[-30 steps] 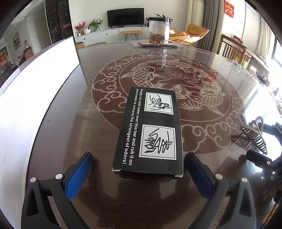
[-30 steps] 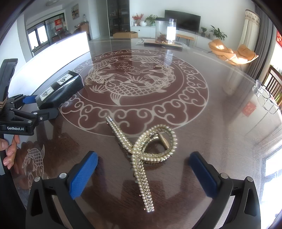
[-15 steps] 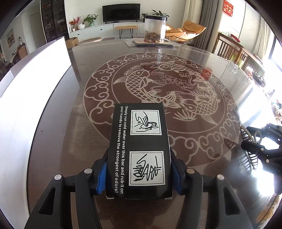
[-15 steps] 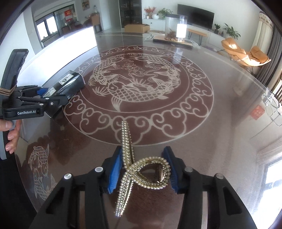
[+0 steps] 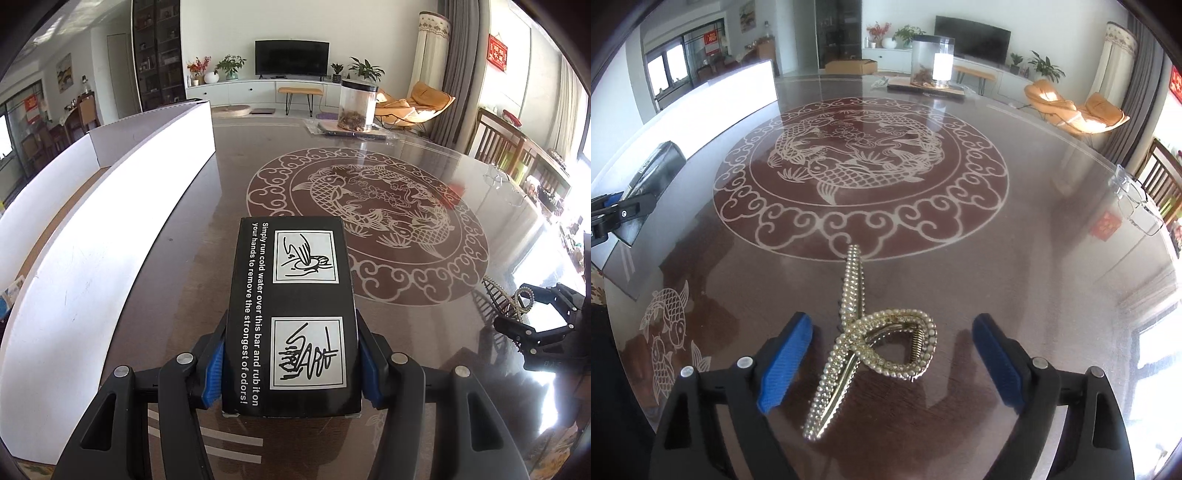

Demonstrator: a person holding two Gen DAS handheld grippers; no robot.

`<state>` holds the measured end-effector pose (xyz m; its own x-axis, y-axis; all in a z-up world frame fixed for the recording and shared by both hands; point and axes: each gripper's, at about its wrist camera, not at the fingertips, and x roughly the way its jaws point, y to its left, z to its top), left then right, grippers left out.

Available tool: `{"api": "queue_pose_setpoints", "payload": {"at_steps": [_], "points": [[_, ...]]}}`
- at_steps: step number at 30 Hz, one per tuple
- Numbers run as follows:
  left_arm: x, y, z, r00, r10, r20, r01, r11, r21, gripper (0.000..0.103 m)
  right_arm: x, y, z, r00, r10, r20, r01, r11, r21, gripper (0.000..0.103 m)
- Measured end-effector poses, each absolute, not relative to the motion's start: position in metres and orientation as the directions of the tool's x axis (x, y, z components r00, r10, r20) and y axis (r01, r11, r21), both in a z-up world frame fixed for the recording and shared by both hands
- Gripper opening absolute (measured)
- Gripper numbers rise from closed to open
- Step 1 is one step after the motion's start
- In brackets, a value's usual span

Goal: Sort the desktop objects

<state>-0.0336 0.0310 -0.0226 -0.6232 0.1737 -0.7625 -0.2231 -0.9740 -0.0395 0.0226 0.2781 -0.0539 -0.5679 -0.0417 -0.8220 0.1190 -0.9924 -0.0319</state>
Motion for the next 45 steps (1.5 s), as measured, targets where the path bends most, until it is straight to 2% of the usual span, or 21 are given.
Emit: {"api": "queue_pose_setpoints", "payload": {"at_steps": [1, 2, 3, 4, 6, 11, 16, 20, 24, 27, 32, 34, 35, 37, 39, 43, 45], "points": [[-0.033, 0.032, -0.023, -0.621, 0.175, -0.764, -0.224, -0.974, -0.041, 0.058, 0.027, 0.279, -0.055, -0.581, -0.054, -0.812, 0.114, -0.993, -0.015, 0.087], [-0.031, 0.032, -0.024, -0.619, 0.176, -0.766, -0.226, -0.973, -0.041, 0.058, 0.030, 0.280, -0.056, -0.587, -0.067, -0.807, 0.109, -0.994, 0.003, 0.073], [-0.031, 0.034, -0.024, -0.617, 0.175, -0.767, -0.228, -0.973, -0.039, 0.058, 0.033, 0.279, -0.055, -0.605, -0.050, -0.795, 0.102, -0.995, -0.015, 0.064], [-0.031, 0.034, -0.023, -0.618, 0.176, -0.766, -0.230, -0.972, -0.038, 0.058, 0.035, 0.279, -0.053, -0.613, -0.060, -0.788, 0.111, -0.994, -0.012, 0.051], [-0.027, 0.034, -0.019, -0.623, 0.187, -0.759, -0.227, -0.972, -0.052, 0.058, 0.037, 0.279, -0.048, -0.621, -0.067, -0.781, 0.116, -0.993, -0.008, 0.045], [-0.022, 0.017, 0.009, -0.654, 0.220, -0.724, -0.202, -0.973, -0.113, 0.058, 0.032, 0.269, -0.011, -0.652, -0.116, -0.749, 0.165, -0.986, 0.009, 0.045], [-0.026, -0.041, 0.050, -0.706, 0.225, -0.672, -0.139, -0.974, -0.181, 0.058, -0.002, 0.217, 0.048, -0.691, -0.243, -0.681, 0.291, -0.956, 0.046, 0.045], [-0.038, -0.116, 0.074, -0.732, 0.122, -0.670, -0.003, -0.984, -0.176, 0.058, -0.043, 0.135, 0.092, -0.681, -0.392, -0.619, 0.448, -0.891, 0.072, 0.045], [-0.049, -0.192, 0.071, -0.682, 0.022, -0.731, 0.165, -0.969, -0.183, 0.058, -0.083, 0.028, 0.114, -0.594, -0.548, -0.589, 0.601, -0.789, 0.128, 0.045], [-0.054, -0.225, 0.058, -0.627, -0.015, -0.779, 0.253, -0.950, -0.185, 0.058, -0.114, -0.054, 0.115, -0.519, -0.604, -0.605, 0.680, -0.721, 0.137, 0.045], [-0.057, -0.241, 0.032, -0.556, -0.037, -0.830, 0.333, -0.925, -0.182, 0.059, -0.166, -0.147, 0.072, -0.352, -0.586, -0.730, 0.698, -0.684, 0.213, 0.045], [-0.057, -0.244, 0.023, -0.534, -0.046, -0.844, 0.364, -0.913, -0.181, 0.059, -0.181, -0.166, 0.046, -0.292, -0.538, -0.791, 0.680, -0.698, 0.225, 0.050], [-0.058, -0.245, 0.021, -0.531, -0.041, -0.846, 0.370, -0.910, -0.188, 0.060, -0.186, -0.171, 0.036, -0.272, -0.519, -0.810, 0.671, -0.706, 0.227, 0.070], [-0.057, -0.246, 0.021, -0.532, -0.040, -0.846, 0.377, -0.906, -0.194, 0.062, -0.191, -0.174, 0.026, -0.261, -0.492, -0.830, 0.662, -0.717, 0.217, 0.095], [-0.054, -0.243, 0.028, -0.544, -0.078, -0.835, 0.393, -0.903, -0.172, 0.063, -0.192, -0.166, 0.030, -0.282, -0.488, -0.826, 0.665, -0.720, 0.199, 0.096], [-0.045, -0.239, 0.047, -0.569, -0.189, -0.800, 0.449, -0.887, -0.110, 0.089, -0.191, -0.142, 0.060, -0.336, -0.475, -0.814, 0.657, -0.737, 0.159, 0.096], [-0.040, -0.236, 0.058, -0.571, -0.255, -0.781, 0.479, -0.875, -0.064, 0.093, -0.192, -0.133, 0.071, -0.359, -0.435, -0.826, 0.652, -0.750, 0.112, 0.100]]}}
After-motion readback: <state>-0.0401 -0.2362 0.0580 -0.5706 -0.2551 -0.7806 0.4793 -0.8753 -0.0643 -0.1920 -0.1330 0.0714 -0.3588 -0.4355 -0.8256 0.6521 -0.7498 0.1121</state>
